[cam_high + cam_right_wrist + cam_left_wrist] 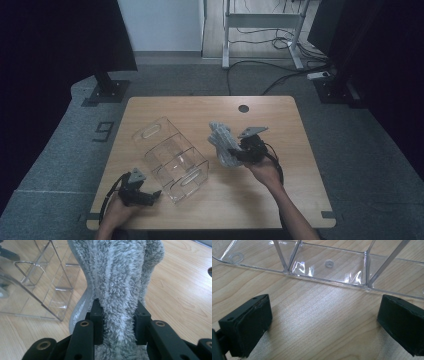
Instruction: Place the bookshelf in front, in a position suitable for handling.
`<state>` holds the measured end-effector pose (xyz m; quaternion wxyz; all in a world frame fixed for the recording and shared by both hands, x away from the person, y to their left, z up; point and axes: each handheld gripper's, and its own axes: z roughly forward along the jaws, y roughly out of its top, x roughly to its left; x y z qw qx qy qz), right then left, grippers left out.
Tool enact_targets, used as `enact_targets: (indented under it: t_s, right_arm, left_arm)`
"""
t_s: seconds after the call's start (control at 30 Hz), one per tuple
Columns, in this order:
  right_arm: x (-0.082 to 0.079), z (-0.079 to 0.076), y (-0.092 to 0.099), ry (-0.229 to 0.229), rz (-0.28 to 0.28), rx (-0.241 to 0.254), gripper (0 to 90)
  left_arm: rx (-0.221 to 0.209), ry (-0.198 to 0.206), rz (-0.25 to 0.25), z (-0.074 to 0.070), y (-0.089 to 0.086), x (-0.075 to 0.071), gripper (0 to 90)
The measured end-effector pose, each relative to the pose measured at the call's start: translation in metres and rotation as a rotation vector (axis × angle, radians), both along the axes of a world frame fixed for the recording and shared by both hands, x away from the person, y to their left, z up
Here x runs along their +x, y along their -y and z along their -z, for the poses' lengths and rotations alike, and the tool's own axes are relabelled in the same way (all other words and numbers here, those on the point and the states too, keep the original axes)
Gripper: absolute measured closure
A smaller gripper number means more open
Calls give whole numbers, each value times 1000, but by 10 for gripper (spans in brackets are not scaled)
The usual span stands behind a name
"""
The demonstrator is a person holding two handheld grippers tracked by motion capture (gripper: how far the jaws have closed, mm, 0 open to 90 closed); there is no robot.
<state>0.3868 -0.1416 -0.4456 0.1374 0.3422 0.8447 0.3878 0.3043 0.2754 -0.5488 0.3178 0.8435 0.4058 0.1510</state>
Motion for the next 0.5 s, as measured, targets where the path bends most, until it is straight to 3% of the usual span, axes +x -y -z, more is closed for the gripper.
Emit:
enact_targets:
  t_s: [0.5]
  right_arm:
    - [-14,2,36,-7,35,2,671]
  left_arm:
    - [-1,0,-3,0,0,0,0]
